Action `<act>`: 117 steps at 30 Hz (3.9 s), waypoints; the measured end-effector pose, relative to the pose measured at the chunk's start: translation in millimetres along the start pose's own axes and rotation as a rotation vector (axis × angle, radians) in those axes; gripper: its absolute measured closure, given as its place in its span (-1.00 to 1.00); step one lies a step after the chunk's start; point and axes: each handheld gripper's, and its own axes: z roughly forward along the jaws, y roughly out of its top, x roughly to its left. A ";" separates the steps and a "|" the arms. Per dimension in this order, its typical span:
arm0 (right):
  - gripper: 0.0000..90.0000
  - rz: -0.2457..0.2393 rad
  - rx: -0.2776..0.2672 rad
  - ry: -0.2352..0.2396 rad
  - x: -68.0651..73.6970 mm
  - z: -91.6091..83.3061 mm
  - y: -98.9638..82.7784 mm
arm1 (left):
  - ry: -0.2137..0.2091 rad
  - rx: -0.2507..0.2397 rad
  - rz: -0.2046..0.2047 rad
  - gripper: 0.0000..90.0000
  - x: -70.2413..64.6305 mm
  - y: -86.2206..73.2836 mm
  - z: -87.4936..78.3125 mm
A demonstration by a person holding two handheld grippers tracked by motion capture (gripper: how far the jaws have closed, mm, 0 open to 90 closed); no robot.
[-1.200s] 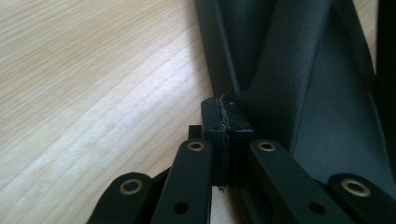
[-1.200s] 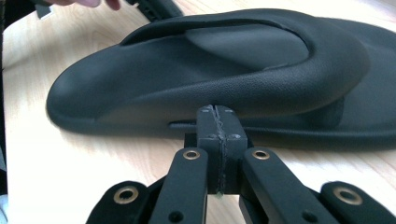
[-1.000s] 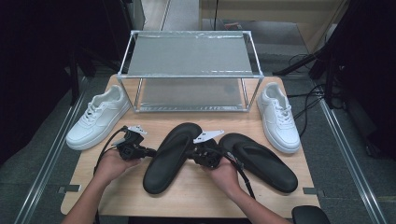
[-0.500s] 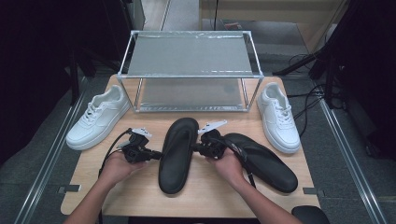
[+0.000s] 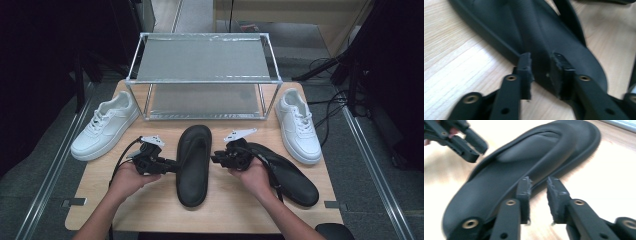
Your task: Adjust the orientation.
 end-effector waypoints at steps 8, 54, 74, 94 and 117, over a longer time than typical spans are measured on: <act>0.34 -0.003 -0.014 0.074 10.8 -19.3 -12.2 | -0.001 -0.063 0.019 -0.07 -9.9 0.7 -5.7; 0.10 0.062 -0.075 -0.030 -7.7 -104.1 -74.9 | 0.017 -0.081 0.016 -0.21 -10.9 27.7 4.7; 0.24 0.115 -0.090 -0.091 -29.2 -131.6 -102.3 | 0.029 -0.096 0.009 -0.21 -8.2 27.2 1.7; 0.51 0.136 -0.026 -0.084 -43.7 -107.0 -97.8 | 0.037 -0.107 0.007 -0.21 -6.5 27.1 1.5; 0.80 0.221 -0.088 -0.104 -45.4 -108.7 -76.5 | 0.052 -0.128 0.002 -0.21 -5.3 26.9 -1.8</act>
